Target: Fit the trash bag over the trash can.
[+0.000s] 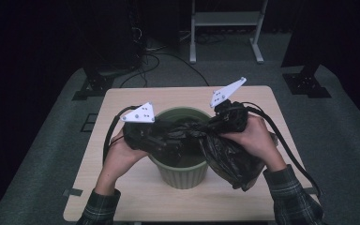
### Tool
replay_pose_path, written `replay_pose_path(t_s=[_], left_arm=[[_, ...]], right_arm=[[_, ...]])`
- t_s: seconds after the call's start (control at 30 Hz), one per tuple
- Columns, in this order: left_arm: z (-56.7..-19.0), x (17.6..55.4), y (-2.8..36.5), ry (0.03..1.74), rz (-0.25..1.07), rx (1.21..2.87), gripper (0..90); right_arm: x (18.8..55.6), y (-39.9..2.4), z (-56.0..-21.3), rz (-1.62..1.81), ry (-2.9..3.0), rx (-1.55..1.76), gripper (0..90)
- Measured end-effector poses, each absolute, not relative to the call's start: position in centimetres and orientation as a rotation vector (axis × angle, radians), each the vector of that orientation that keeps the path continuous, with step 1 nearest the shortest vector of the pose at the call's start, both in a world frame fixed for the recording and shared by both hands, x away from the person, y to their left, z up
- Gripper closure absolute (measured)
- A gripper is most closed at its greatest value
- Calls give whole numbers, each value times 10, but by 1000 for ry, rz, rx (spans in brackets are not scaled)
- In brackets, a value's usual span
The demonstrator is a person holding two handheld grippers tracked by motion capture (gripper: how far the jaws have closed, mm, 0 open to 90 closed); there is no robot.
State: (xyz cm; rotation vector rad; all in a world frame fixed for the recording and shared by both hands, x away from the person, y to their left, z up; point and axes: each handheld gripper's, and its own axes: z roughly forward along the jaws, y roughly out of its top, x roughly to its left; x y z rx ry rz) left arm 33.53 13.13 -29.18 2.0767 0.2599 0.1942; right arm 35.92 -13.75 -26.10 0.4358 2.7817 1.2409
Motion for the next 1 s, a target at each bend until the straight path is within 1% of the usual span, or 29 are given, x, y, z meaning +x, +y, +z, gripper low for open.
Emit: replay_pose_path(t_s=[0.23,0.37,0.4,0.5,0.67,0.77,0.83,0.9,0.97,1.0], left_arm=[[-303,335,118,237,113,2111,333],[-306,330,112,211,103,2130,333],[-305,329,112,206,111,2131,330],[-300,327,120,227,154,2121,283],[-286,330,132,250,217,2089,281],[-280,335,132,257,234,2079,286],[-280,339,129,241,231,2086,323],[-282,343,125,236,209,2102,381],[-285,346,124,228,193,2111,483],[-287,347,123,224,175,2114,559]], right_arm=[[361,-131,-256,1335,2769,411,881],[362,-123,-255,1349,2760,398,881],[363,-120,-255,1350,2762,390,881],[364,-115,-257,1355,2766,382,882],[364,-112,-259,1361,2780,368,881],[362,-109,-260,1379,2787,357,881],[362,-106,-260,1371,2796,333,881],[360,-104,-260,1384,2795,321,881],[359,-103,-259,1387,2789,309,878],[358,-103,-259,1394,2786,308,874]])
